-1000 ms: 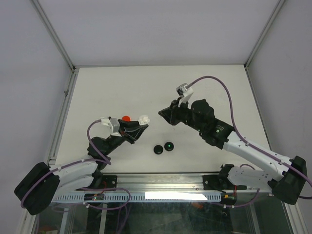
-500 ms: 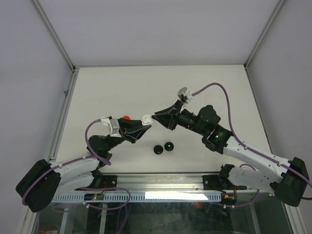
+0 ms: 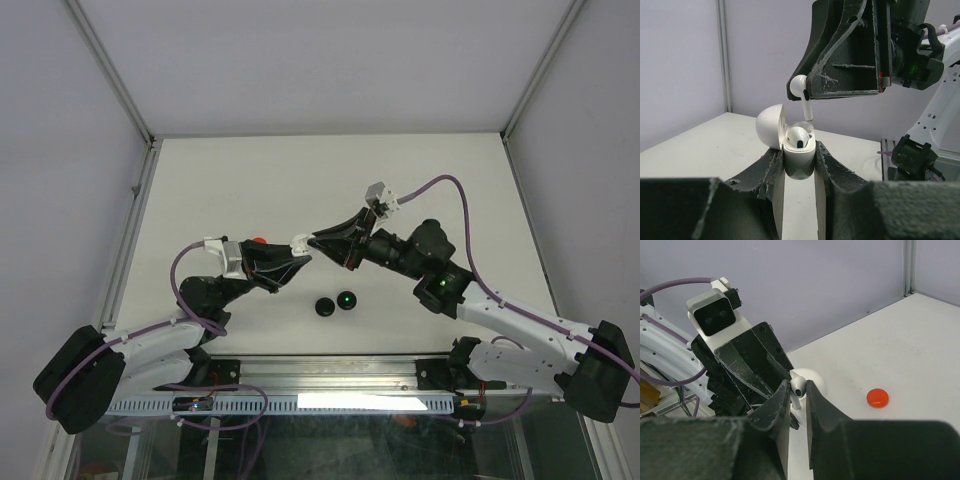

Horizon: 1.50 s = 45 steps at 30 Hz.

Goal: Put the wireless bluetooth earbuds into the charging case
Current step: Place the earbud in the charging case.

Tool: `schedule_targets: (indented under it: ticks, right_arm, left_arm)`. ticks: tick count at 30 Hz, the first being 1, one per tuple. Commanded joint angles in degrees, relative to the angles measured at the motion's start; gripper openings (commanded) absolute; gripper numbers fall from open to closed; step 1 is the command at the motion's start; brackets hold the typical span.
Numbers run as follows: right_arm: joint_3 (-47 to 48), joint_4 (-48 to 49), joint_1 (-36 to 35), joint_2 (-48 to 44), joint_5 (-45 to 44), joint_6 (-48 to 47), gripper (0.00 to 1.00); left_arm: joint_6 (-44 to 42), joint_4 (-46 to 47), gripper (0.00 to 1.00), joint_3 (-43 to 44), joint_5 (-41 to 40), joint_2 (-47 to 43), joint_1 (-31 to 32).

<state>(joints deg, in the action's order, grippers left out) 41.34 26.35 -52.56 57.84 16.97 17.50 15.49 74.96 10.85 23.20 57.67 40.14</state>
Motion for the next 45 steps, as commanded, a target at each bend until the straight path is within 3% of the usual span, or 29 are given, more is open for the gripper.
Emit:
schedule_targets:
  ticks: [1, 14, 26, 29, 32, 39, 45]
  right_arm:
    - [0.21, 5.1, -0.66, 0.31, 0.63, -1.37, 0.13]
    - [-0.64, 5.48, -1.78, 2.01, 1.39, -2.17, 0.13]
    - [-2.7, 3.95, -1.94, -1.06, 1.73, -2.09, 0.16]
    - [-2.55, 3.12, -1.94, -1.13, 1.43, -2.23, 0.21]
    - [-1.52, 0.73, -1.94, -1.91, 0.74, -2.6, 0.33]
    - [7.54, -17.19, -1.17, -3.51, 0.1, -5.42, 0.47]
    - [12.63, -24.85, 2.7, -1.46, 7.53, -3.07, 0.57]
  left_arm:
    - [2.05, 3.85, 0.14, 1.98, 1.64, 0.07, 0.06]
    - [6.21, 6.84, 0.15, 1.64, 0.74, 0.35, 0.1]
    - [10.96, 9.45, 0.15, 0.47, -5.19, 0.42, 0.04]
    - [10.47, 9.31, 0.15, 0.66, -3.78, 0.6, 0.06]
    - [9.01, 8.18, 0.15, 0.61, -2.42, 0.44, 0.01]
    - [4.7, 3.49, 0.15, -0.66, -0.44, -0.21, 0.03]
    - [4.04, 3.39, 0.15, -1.47, 1.79, 0.58, 0.03]
